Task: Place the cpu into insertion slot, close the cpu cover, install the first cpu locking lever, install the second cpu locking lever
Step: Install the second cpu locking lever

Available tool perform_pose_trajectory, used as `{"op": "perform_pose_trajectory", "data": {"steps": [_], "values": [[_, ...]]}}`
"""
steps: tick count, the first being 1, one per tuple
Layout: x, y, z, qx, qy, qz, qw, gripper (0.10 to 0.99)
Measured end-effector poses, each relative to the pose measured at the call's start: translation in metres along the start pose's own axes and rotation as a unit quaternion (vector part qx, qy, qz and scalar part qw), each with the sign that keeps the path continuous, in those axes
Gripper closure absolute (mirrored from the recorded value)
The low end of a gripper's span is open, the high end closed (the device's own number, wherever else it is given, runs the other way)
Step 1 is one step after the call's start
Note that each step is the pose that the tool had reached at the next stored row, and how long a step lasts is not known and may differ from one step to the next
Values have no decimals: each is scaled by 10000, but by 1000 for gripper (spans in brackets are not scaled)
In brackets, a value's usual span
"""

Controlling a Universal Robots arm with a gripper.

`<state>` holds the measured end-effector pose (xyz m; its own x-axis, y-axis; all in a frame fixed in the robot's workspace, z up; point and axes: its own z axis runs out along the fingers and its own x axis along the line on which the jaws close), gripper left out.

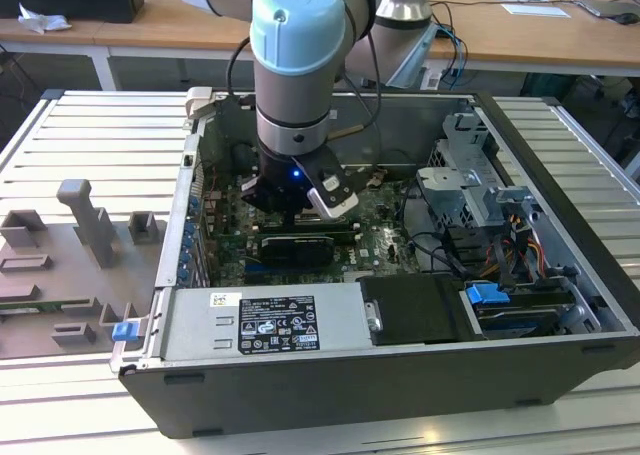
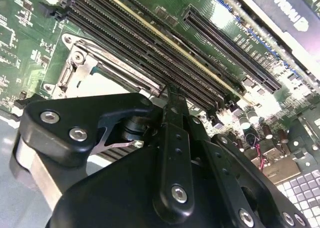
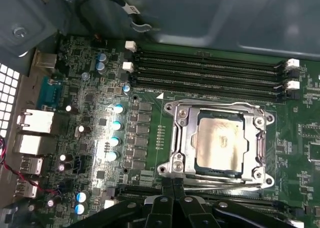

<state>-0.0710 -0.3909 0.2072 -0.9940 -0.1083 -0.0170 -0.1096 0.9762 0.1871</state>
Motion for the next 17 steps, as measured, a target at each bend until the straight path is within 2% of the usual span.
{"op": "perform_pose_trajectory", "data": {"steps": [3, 5, 12, 17], "values": [[6, -14, 18, -96, -5, -31, 9999, 980], [10, -20, 36, -183, -9, -59, 9998, 980], [28, -34, 80, -348, -12, -140, 9993, 980], [48, -36, 100, -393, -12, -159, 9991, 980]]}}
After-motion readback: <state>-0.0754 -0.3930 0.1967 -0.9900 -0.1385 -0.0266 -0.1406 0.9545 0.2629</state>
